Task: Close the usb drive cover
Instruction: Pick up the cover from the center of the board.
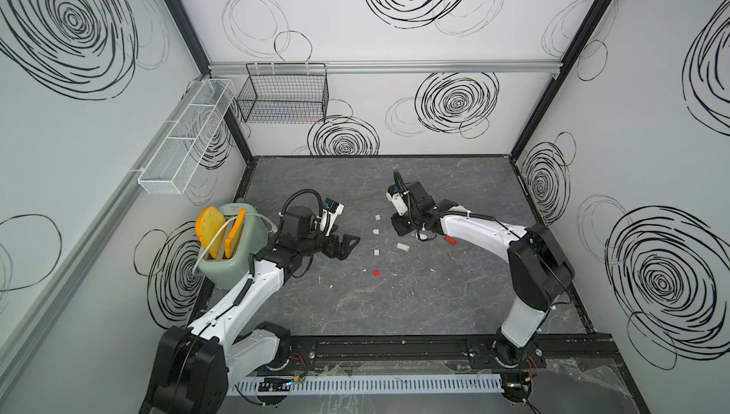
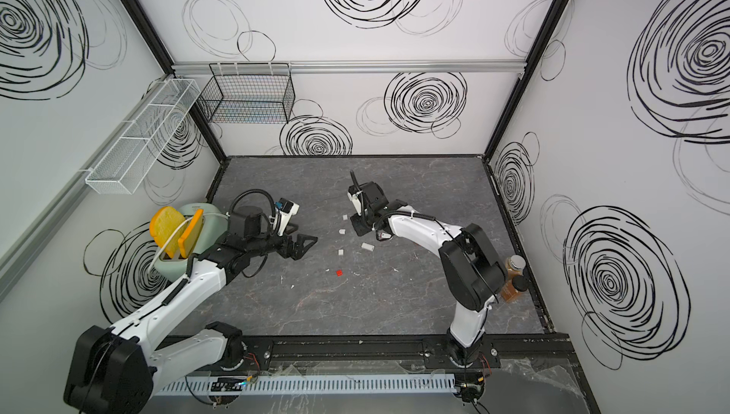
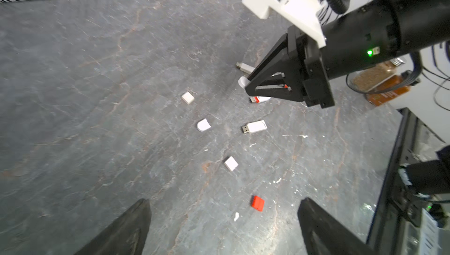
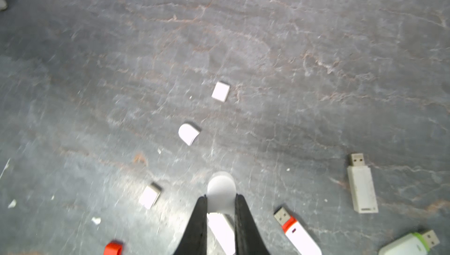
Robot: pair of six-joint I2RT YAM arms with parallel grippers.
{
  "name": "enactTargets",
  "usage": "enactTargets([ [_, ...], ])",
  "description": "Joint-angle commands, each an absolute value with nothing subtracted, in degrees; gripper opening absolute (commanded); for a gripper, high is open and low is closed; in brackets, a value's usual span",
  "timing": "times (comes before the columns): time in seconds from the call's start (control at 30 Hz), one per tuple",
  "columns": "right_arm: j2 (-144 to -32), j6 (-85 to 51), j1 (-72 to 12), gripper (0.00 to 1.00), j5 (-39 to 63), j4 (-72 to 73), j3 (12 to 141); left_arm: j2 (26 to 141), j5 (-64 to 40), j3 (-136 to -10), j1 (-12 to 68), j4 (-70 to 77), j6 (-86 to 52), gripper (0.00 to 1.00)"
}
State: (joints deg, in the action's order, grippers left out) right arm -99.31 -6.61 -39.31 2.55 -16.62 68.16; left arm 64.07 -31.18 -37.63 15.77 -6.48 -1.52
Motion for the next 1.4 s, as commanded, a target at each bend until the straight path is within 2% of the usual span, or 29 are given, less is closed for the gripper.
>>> enactTargets([
  [0.0, -94.5, -2.5, -40.5, 0.18, 6.7, -6.7, 62.3, 67.2, -41.0, -40.1, 16.1, -6.6, -4.6, 1.0],
  [0.23, -87.5, 2.4, -42.0, 0.19, 11.6, 5.1, 49.8, 73.3, -49.5, -42.0, 15.9, -4.7, -9.6, 0.94],
  [0.43, -83.7, 8.0, -44.5, 0.19, 14.0, 13.0, 43.3, 77.6, -53.9, -42.0, 16.0, -1.6, -14.7, 0.81],
  [0.53, -82.5, 9.7, -45.7, 0.19, 14.2, 15.7, 41.4, 79.3, -55.1, -42.6, 16.6, -1.2, -15.5, 0.78],
  [0.83, -83.5, 11.1, -48.4, 0.18, 14.0, 17.2, 41.5, 81.7, -57.3, -43.3, 18.0, 0.0, -16.9, 0.69],
  [1.37, -86.5, 11.8, -51.6, 0.18, 13.2, 17.8, 43.7, 82.5, -56.2, -43.9, 19.2, -0.1, -17.4, 0.47],
])
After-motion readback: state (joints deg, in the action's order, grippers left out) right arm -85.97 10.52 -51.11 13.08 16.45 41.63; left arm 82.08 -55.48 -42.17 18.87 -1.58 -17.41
